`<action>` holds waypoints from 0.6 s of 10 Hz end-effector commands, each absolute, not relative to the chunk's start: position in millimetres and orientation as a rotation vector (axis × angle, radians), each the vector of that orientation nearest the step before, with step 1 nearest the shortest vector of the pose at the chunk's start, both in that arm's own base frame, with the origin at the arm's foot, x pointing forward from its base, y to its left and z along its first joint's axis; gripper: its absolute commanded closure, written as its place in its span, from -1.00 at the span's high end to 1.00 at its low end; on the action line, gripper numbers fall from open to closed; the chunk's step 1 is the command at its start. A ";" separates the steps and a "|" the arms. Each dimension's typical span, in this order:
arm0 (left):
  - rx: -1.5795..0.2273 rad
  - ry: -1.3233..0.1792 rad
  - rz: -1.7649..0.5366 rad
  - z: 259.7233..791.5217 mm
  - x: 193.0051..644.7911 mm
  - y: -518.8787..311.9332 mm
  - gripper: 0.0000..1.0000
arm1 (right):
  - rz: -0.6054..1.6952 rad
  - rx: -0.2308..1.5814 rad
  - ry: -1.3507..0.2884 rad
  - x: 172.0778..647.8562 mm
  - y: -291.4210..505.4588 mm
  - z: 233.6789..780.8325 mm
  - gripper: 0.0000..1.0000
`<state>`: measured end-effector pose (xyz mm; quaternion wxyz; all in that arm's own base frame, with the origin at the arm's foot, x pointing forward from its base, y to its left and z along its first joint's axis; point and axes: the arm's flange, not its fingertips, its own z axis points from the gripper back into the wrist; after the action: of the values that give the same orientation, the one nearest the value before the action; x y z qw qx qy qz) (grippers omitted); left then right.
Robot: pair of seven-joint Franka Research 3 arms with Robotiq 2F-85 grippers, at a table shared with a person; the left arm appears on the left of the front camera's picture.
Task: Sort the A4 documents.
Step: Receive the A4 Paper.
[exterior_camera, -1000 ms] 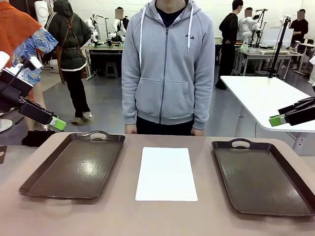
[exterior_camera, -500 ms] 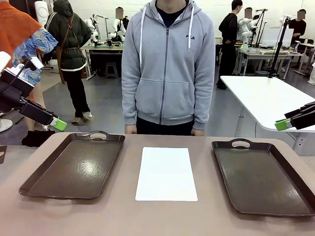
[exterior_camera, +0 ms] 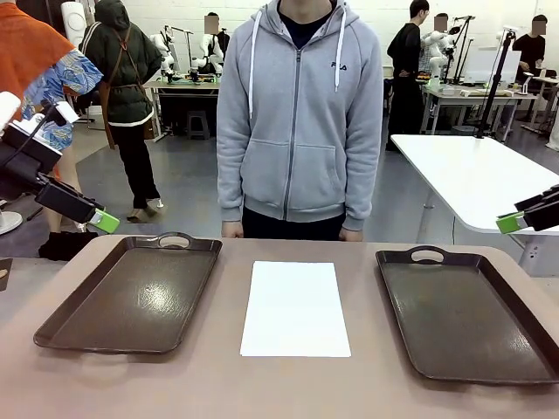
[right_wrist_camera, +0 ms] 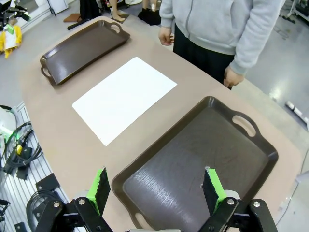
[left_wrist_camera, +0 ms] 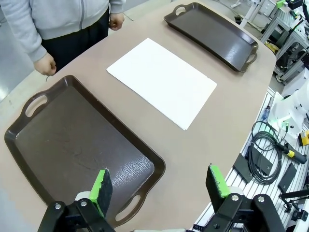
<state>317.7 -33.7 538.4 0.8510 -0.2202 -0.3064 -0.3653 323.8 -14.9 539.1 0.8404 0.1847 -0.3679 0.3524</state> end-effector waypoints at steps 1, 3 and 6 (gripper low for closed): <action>-0.463 -0.655 -0.775 488.1 277.1 -39.1 1.00 | 0.764 0.404 -0.776 312.3 -8.5 524.1 1.00; -0.463 -0.643 -0.769 538.1 317.6 -33.6 1.00 | 0.748 0.389 -0.777 323.5 -13.9 539.4 1.00; -0.463 -0.643 -0.769 538.1 317.6 -33.6 1.00 | 0.748 0.389 -0.777 323.5 -13.9 539.4 1.00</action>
<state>317.5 -34.0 537.8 0.8547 -0.2133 -0.3030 -0.3637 322.2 -15.0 540.7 0.8414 0.1802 -0.3679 0.3524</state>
